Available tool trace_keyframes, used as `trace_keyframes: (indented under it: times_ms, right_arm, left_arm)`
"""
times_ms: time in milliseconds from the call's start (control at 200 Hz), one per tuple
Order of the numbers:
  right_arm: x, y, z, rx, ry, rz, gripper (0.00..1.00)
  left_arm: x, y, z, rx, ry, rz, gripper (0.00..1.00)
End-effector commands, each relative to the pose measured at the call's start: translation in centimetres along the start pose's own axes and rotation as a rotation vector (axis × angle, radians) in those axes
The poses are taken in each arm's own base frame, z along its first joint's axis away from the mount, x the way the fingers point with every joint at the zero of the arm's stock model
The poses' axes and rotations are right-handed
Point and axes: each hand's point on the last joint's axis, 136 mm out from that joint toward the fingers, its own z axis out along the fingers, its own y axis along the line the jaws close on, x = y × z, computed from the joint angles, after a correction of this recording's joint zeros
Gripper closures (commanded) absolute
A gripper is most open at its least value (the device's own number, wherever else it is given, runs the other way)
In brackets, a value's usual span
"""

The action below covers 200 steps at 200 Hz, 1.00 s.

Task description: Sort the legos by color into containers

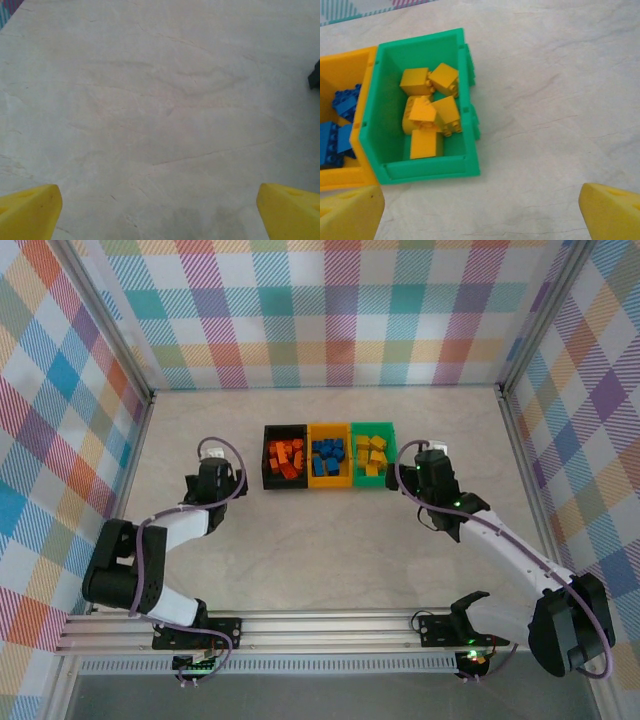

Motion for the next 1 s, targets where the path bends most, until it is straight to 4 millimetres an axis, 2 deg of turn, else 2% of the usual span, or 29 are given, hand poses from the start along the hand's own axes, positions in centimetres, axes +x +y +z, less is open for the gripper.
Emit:
trace_keyframes:
  times_ms: [0, 95, 140, 180, 240, 340, 525, 740, 775, 810, 995]
  right_arm:
    - [-1.1, -1.5, -0.2, 0.038, -0.056, 0.028, 0.00]
    - [-1.7, -3.2, 0.1, 0.089, -0.114, -0.024, 0.00]
    - [-1.9, -4.3, 0.4, 0.127, -0.146, -0.061, 0.00]
    - [-2.1, -5.5, 0.7, 0.167, -0.166, -0.069, 0.00]
    - [-2.0, -7.8, 1.2, 0.221, -0.170, -0.049, 0.00]
    - [-1.6, -9.5, 2.5, 0.216, -0.213, -0.073, 0.00]
    - [-1.1, -9.8, 5.1, 0.087, -0.314, -0.098, 0.00]
    - [0.8, -9.2, 8.8, 0.009, -0.302, -0.144, 0.00]
    - [1.4, -9.3, 8.9, 0.003, -0.255, -0.133, 0.00]
    - [0.8, -9.3, 8.8, -0.019, -0.272, -0.121, 0.00]
    - [1.0, -9.4, 8.9, -0.019, -0.266, -0.120, 0.00]
  left_arm:
    - [-1.9, -0.8, 0.4, 0.080, -0.156, 0.000, 0.00]
    - [-1.2, -0.4, 0.4, 0.138, -0.160, -0.051, 0.00]
    - [-0.4, -0.7, 0.5, 0.180, -0.177, -0.053, 0.00]
    - [-0.7, -1.1, 0.2, 0.208, -0.211, -0.040, 0.00]
    - [-0.7, -0.8, 0.5, 0.185, -0.184, -0.049, 0.00]
    - [-0.7, -0.1, 0.5, 0.147, -0.188, -0.067, 0.00]
    - [-0.6, 0.1, 0.5, 0.139, -0.188, -0.074, 0.00]
    - [-0.6, 0.1, 0.5, 0.139, -0.188, -0.074, 0.00]
    - [-0.7, 0.1, 0.5, 0.139, -0.188, -0.076, 0.00]
    - [-0.7, 0.1, 0.5, 0.139, -0.189, -0.075, 0.00]
    - [-0.7, 0.1, 0.5, 0.139, -0.189, -0.075, 0.00]
